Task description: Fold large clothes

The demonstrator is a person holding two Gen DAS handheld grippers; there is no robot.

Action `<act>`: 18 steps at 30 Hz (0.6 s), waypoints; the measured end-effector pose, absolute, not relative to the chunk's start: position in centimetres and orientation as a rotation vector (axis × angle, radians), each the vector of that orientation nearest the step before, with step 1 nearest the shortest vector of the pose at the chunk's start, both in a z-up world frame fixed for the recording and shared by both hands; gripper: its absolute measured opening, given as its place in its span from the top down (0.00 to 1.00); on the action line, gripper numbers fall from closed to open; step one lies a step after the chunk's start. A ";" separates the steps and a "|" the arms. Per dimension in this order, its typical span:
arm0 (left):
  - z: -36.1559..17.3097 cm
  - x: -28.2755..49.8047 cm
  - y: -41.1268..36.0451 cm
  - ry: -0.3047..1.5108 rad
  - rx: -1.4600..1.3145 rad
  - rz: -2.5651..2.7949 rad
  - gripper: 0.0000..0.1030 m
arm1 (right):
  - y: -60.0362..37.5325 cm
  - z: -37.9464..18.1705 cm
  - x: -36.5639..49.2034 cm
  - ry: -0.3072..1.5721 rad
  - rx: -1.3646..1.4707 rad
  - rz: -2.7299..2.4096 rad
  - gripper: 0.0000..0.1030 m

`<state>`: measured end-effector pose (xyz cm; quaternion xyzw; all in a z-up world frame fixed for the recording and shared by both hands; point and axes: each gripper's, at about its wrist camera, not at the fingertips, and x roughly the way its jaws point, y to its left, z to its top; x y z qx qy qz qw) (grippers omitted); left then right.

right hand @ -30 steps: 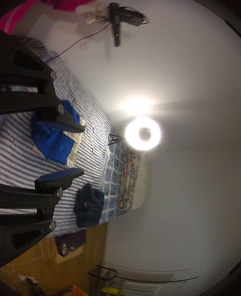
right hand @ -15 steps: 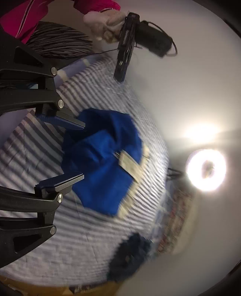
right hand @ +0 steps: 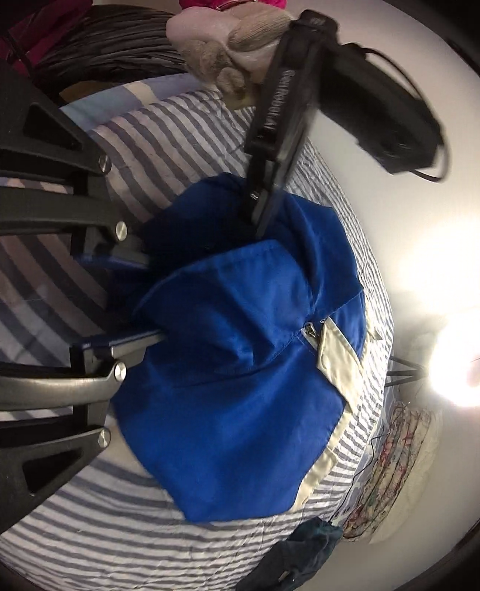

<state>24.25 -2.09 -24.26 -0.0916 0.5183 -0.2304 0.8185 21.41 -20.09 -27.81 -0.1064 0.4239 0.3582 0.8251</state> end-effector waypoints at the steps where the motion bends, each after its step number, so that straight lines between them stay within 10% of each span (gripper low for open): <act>1: -23.8 24.8 -2.4 1.092 -0.183 -0.495 0.72 | -20.4 -27.7 21.7 0.905 -0.201 0.766 0.82; 11: -22.4 28.4 -3.9 1.051 -0.161 -0.537 0.72 | -23.2 -26.2 22.9 0.900 -0.028 0.799 0.85; 14: -22.3 28.5 -4.2 1.050 -0.160 -0.548 0.72 | -22.9 -25.9 23.0 0.868 -0.085 0.757 0.64; 18: -21.9 28.9 -4.6 1.042 -0.149 -0.558 0.72 | -22.1 -26.3 24.2 0.870 -0.091 0.762 0.64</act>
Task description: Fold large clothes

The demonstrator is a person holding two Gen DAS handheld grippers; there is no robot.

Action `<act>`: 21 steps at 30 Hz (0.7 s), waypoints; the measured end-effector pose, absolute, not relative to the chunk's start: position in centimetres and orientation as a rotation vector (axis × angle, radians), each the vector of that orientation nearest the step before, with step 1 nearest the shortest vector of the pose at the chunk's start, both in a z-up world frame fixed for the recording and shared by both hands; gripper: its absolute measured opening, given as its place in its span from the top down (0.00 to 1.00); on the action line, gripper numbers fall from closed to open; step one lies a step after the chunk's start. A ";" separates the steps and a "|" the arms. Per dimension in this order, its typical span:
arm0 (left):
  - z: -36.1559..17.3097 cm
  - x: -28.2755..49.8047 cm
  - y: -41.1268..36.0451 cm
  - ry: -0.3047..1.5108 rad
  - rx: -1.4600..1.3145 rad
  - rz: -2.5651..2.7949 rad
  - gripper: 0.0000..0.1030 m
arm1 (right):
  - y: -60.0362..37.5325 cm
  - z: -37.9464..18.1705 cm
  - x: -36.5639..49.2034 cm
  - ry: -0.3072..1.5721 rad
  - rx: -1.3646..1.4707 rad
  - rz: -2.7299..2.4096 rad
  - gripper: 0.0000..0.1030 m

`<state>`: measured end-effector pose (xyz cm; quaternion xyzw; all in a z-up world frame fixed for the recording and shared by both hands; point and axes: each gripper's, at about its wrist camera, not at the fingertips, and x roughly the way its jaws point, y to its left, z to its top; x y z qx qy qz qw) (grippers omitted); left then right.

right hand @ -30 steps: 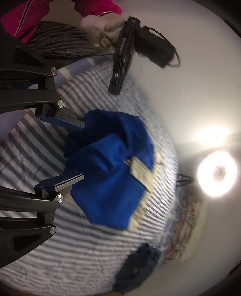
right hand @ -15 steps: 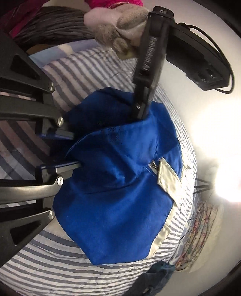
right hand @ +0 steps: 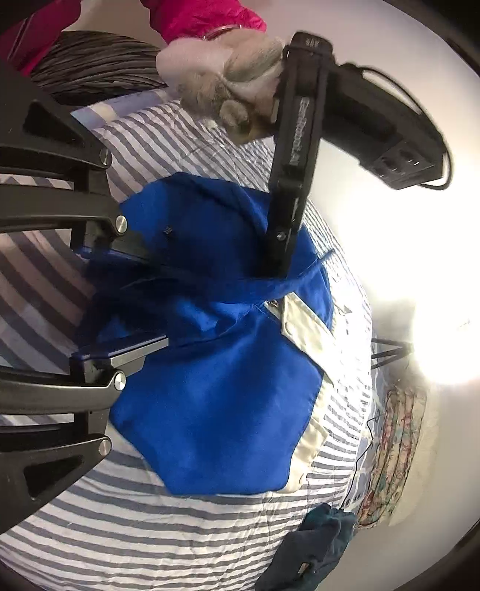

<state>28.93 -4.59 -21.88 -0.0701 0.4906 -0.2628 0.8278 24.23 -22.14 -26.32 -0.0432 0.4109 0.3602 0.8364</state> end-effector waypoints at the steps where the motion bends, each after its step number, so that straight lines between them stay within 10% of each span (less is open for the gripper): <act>1: -21.8 29.2 -4.6 1.044 -0.149 -0.556 0.72 | -22.0 -26.5 24.5 0.874 -0.077 0.774 0.66; 11: -24.9 33.7 -7.4 1.115 -0.150 -0.540 0.72 | -26.0 -29.6 27.4 0.968 0.398 0.877 0.90; 21: -24.3 24.9 -1.4 1.085 -0.387 -0.602 0.72 | -26.4 -27.3 28.3 0.968 0.357 0.893 0.72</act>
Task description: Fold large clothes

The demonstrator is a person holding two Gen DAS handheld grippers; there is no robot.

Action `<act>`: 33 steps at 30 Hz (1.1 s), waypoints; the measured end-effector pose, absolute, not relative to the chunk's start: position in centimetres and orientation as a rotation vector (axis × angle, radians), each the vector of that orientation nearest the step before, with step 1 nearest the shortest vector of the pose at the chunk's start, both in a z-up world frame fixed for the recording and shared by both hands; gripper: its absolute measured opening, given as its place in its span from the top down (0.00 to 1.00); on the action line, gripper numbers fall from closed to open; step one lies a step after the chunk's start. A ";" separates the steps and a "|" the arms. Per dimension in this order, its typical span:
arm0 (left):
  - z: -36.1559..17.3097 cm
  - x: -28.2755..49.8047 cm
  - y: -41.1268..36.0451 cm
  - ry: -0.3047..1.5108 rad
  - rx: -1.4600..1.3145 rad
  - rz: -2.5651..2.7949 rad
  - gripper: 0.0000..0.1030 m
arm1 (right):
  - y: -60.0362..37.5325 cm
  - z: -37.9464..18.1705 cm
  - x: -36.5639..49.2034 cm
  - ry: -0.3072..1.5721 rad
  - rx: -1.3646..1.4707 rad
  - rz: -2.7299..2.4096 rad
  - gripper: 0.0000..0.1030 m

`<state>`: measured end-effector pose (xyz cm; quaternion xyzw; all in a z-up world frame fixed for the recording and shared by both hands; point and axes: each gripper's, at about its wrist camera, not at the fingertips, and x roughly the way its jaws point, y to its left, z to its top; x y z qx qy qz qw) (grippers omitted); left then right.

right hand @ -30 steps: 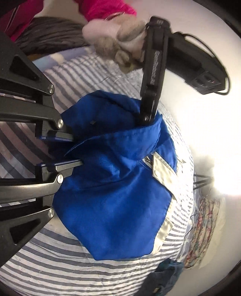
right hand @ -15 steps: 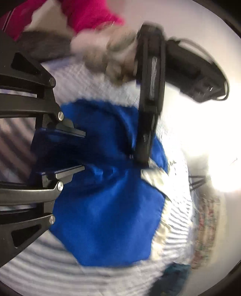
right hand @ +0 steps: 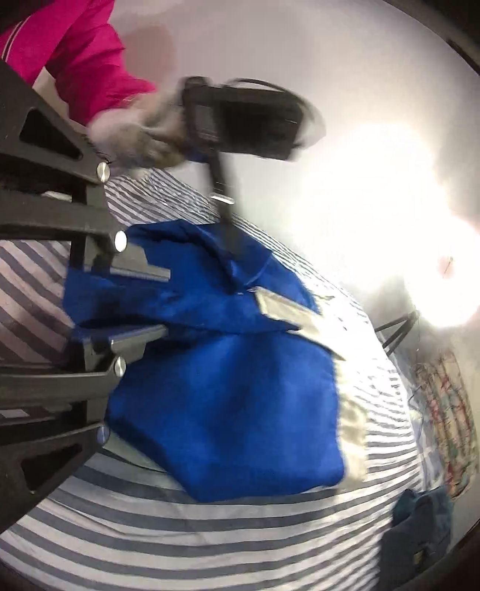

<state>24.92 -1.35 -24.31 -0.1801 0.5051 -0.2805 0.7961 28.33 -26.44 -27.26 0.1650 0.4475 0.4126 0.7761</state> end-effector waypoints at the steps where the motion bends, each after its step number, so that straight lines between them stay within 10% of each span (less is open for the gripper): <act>1: -25.3 24.3 -1.6 1.113 -0.408 -0.619 0.72 | -26.0 -27.1 28.9 0.978 0.348 0.887 0.69; 9: -28.6 23.7 -4.5 1.167 -0.522 -0.683 0.72 | -24.4 -27.2 33.0 1.033 0.360 0.851 0.65; 14: -28.3 23.2 -5.2 1.130 -0.490 -0.712 0.98 | -23.7 -27.8 34.6 1.054 0.412 0.839 1.00; 33: -25.1 19.5 -4.1 1.019 -0.365 -0.665 1.00 | -25.2 -24.4 35.8 0.979 0.344 0.619 0.91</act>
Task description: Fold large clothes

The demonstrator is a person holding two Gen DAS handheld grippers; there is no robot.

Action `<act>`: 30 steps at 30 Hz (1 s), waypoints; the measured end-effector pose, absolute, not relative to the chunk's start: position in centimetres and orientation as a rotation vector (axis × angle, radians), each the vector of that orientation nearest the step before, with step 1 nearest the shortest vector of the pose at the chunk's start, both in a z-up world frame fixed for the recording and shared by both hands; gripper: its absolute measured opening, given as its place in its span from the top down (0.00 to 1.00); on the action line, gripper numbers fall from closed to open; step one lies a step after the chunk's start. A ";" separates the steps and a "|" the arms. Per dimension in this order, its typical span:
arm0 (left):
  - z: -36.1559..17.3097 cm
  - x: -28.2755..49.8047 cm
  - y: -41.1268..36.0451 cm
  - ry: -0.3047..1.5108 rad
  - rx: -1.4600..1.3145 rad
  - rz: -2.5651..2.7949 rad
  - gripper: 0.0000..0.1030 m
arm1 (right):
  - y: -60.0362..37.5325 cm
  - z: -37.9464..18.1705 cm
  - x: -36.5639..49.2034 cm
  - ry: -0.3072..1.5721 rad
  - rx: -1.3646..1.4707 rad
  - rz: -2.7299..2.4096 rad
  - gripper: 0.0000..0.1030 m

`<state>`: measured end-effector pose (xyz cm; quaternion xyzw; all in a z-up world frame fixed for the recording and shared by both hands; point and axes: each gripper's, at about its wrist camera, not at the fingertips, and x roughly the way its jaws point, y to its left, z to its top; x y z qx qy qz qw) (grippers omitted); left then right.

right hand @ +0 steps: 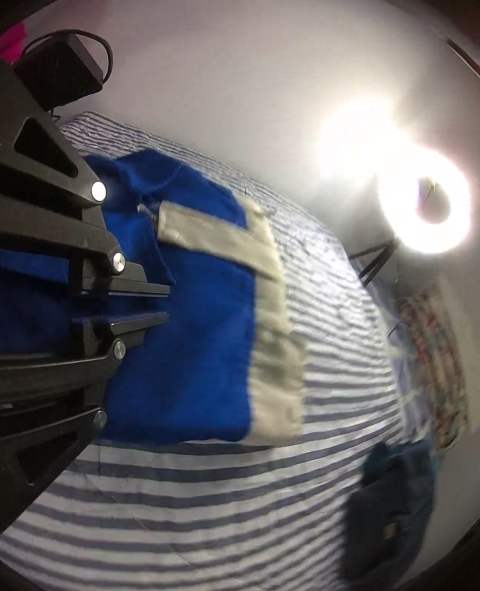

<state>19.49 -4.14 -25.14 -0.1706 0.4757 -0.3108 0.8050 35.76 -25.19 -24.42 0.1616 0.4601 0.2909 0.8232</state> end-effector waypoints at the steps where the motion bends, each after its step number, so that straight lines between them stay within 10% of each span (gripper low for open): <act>1: -24.7 19.4 -3.4 1.032 -0.373 -0.652 1.00 | -25.2 -23.6 35.0 0.963 0.341 0.632 0.83; 7: -22.4 19.4 3.5 0.968 -0.387 -0.480 0.70 | -25.5 -22.3 30.0 0.963 0.293 0.687 0.74; 17: -25.4 20.9 7.0 1.063 -0.485 -0.343 0.69 | -23.5 -26.3 24.8 1.132 0.231 0.594 0.68; 30: -25.1 30.5 10.3 0.989 -0.483 -0.208 0.70 | -23.3 -23.5 32.1 0.910 0.026 0.489 0.69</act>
